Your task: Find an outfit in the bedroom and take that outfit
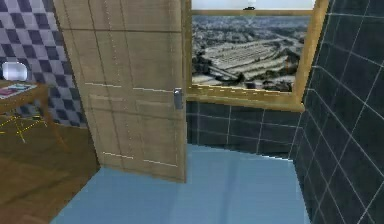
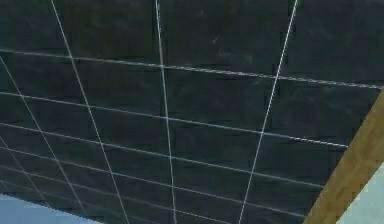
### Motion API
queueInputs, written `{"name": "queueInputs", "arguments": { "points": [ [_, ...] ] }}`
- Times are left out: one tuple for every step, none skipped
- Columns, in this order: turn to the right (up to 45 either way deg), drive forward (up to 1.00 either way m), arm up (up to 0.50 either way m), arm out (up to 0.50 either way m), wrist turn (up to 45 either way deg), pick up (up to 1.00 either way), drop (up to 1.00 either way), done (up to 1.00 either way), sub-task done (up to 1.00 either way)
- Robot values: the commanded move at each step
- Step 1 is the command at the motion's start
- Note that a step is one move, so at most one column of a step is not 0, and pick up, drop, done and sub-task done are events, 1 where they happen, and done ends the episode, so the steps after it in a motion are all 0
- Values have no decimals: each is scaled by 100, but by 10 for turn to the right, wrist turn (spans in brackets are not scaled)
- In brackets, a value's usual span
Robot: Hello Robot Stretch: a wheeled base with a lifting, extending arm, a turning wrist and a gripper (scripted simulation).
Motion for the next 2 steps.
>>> {"name": "queueInputs", "arguments": {
  "points": [
    [-450,0,0,0,0,0,0,0,0],
    [-150,0,0,0,0,0,0,0,0]
  ]
}}
